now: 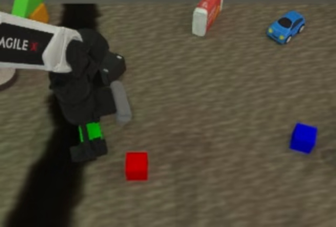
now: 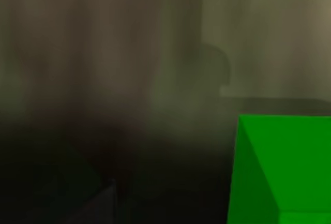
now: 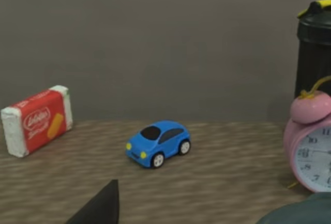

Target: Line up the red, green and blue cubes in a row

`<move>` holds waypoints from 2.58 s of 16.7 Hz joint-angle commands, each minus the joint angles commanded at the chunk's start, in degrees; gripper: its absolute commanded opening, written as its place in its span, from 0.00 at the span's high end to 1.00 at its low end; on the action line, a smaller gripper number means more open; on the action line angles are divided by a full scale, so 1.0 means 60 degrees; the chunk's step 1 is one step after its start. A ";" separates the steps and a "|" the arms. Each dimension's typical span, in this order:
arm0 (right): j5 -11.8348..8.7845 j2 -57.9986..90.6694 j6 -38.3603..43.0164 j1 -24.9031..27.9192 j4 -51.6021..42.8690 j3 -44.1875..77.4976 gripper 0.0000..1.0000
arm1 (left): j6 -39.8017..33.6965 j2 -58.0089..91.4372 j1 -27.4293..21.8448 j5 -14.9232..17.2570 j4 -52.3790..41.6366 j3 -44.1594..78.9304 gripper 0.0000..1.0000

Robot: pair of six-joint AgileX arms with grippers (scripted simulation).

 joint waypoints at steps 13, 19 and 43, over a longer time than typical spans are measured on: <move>0.0000 0.0000 0.0000 0.0000 0.0000 0.0000 0.00 | 0.0000 0.0000 0.0000 0.0000 0.0000 0.0000 0.83; 0.0000 0.0000 0.0000 0.0000 0.0000 0.0000 0.00 | 0.0000 0.0000 0.0000 0.0000 0.0000 0.0000 1.00; 0.0000 0.0000 0.0000 0.0000 0.0000 0.0000 0.00 | -0.0510 -0.0979 -0.0982 0.0051 -0.2860 0.1867 1.00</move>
